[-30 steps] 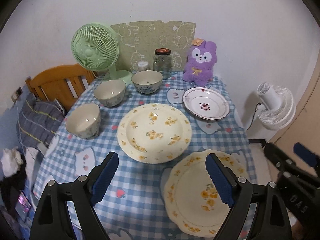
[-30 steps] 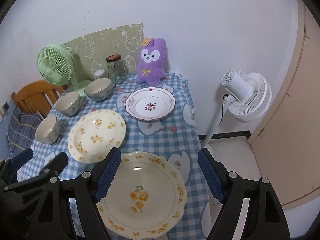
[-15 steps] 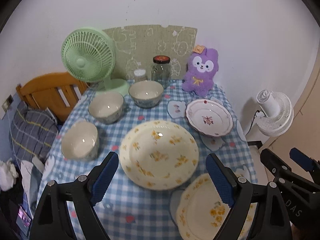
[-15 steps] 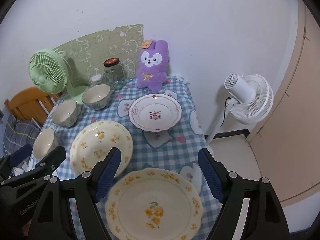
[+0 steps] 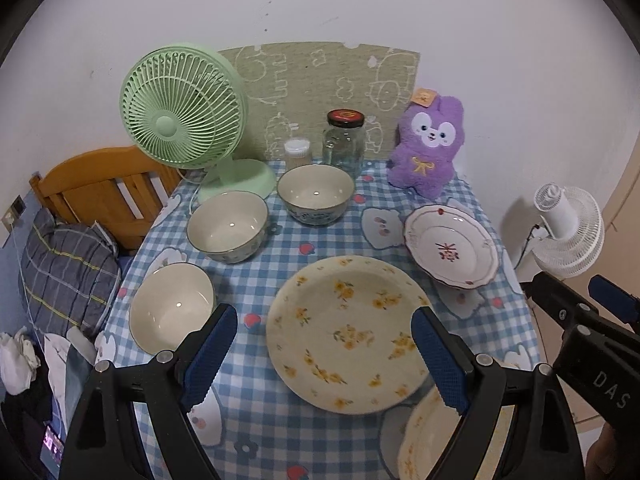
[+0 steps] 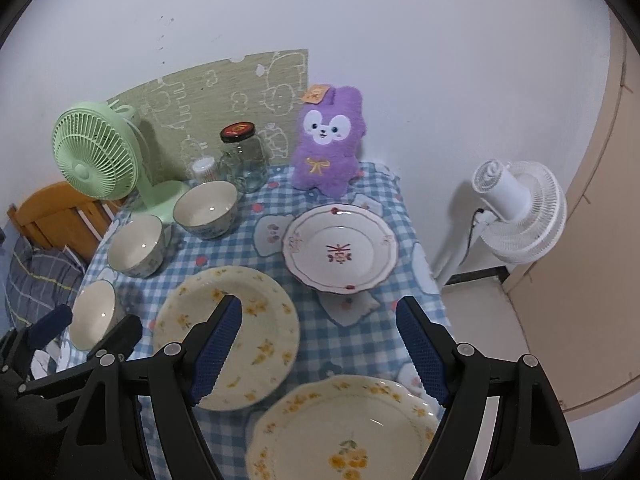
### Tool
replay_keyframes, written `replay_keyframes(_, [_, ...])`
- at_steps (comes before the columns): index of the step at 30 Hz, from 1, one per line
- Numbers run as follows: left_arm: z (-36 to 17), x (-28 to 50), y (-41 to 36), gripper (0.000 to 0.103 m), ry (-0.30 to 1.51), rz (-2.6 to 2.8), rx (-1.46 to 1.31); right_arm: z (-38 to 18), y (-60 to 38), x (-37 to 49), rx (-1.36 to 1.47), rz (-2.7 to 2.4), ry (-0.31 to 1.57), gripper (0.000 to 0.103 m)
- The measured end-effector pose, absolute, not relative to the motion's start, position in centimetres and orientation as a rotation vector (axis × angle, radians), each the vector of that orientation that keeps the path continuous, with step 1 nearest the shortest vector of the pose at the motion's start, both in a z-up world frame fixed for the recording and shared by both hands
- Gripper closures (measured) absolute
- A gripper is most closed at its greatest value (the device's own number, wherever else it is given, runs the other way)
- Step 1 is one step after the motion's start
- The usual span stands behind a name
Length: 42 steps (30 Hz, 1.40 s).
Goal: Organize plates and bowls
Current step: 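Reach both tools to the beaded-rim plate and close them on its rim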
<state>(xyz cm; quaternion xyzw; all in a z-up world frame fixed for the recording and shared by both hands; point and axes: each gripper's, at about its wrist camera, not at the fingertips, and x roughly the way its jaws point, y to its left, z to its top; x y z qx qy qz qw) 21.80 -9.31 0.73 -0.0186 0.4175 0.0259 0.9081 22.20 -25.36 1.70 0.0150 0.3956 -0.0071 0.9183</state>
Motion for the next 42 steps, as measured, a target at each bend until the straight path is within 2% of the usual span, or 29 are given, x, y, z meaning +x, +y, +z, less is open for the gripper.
replay_keyframes(16, [-5.1, 26.7, -6.3, 0.015, 0.943, 0.1, -0.096, -4.3, -22.4, 28.5, 0.045, 0.027, 0.874, 0.021])
replay_keyframes(27, [-10.0, 29.2, -5.5, 0.022, 1.041, 0.106, -0.125, -8.6, -21.3, 30.9, 0.035, 0.04, 0.921, 0.021])
replay_keyframes(38, [-13.6, 30.3, -5.3, 0.023, 1.089, 0.133, -0.105, -12.4, -20.8, 32.7, 0.017, 0.031, 0.994, 0.021])
replay_keyframes(42, [-14.6, 30.6, -5.2, 0.028, 1.111, 0.132, -0.109, -13.5, -20.5, 33.1, 0.009, 0.03, 1.016, 0.022])
